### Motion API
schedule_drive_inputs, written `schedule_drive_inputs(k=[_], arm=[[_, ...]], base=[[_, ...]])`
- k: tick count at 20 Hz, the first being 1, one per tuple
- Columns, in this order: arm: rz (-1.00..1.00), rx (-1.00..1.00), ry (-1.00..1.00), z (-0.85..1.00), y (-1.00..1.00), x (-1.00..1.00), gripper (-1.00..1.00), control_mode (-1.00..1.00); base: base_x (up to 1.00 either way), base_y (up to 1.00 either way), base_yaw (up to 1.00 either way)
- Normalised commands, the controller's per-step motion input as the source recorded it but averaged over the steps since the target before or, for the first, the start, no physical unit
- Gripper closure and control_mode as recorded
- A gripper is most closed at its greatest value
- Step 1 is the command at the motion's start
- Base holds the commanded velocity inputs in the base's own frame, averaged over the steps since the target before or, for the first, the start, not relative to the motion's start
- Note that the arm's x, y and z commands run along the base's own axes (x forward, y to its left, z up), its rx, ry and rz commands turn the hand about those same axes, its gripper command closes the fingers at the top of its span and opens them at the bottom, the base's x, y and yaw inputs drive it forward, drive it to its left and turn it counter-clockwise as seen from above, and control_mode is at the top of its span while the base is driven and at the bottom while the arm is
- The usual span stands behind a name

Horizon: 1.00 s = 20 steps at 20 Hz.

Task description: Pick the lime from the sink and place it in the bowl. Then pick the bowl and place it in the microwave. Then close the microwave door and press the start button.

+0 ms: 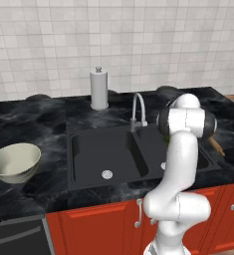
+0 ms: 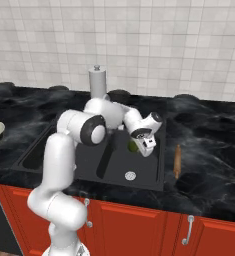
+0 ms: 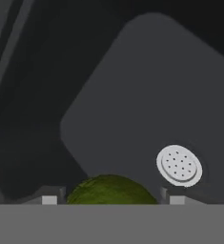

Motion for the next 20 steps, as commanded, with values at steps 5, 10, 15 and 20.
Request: schedule_drive_inputs(k=[5, 10, 15, 20], arm=[[0.00, -0.14, 0.00, 0.83, -0.26, -0.66, 1.00, -1.00], [0.01, -0.17, -0.03, 0.51, -0.02, -0.98, 1.00, -1.00], [0.14, -0.18, -0.11, 0.25, 0.26, -1.00, 1.00, -1.00], [0.28, -0.19, -0.16, 0.35, 0.80, -1.00, 1.00, -1.00]], base=[[0.00, 0.00, 0.00], [0.00, 0.00, 0.00], [0.00, 0.00, 0.00], [0.00, 0.00, 0.00]])
